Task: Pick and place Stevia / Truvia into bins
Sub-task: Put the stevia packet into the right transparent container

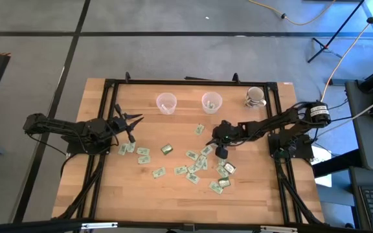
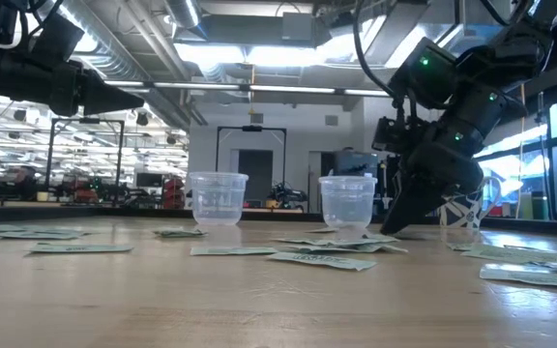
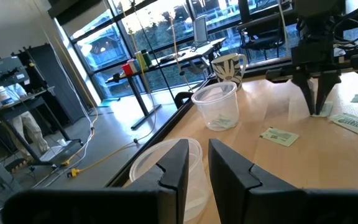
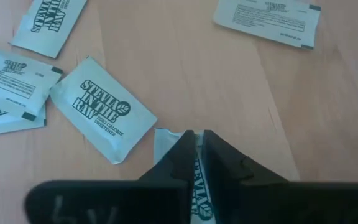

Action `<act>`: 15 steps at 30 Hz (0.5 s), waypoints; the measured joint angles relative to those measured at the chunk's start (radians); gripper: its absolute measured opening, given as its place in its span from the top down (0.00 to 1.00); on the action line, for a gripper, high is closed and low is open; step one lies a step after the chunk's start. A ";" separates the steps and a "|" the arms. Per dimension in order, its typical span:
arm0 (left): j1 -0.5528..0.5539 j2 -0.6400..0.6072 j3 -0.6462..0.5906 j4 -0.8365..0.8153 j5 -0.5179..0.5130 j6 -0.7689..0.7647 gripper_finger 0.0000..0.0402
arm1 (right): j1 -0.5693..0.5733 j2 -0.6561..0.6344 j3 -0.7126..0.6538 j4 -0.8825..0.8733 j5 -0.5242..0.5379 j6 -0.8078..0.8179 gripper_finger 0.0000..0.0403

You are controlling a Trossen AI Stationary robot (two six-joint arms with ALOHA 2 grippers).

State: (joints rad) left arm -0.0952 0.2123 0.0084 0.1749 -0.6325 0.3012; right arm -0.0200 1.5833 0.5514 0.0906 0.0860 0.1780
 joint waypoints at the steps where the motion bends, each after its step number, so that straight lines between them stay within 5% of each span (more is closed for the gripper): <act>1: 0.000 0.000 0.000 0.000 0.000 0.000 0.86 | 0.000 0.000 0.000 0.000 0.000 0.000 0.96; 15: 0.000 0.000 0.000 0.000 0.000 0.000 0.86 | 0.000 -0.009 0.054 -0.036 0.000 -0.042 0.99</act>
State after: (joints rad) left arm -0.0956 0.2123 0.0084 0.1749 -0.6327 0.3012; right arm -0.0204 1.5741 0.6051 0.0550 0.0856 0.1355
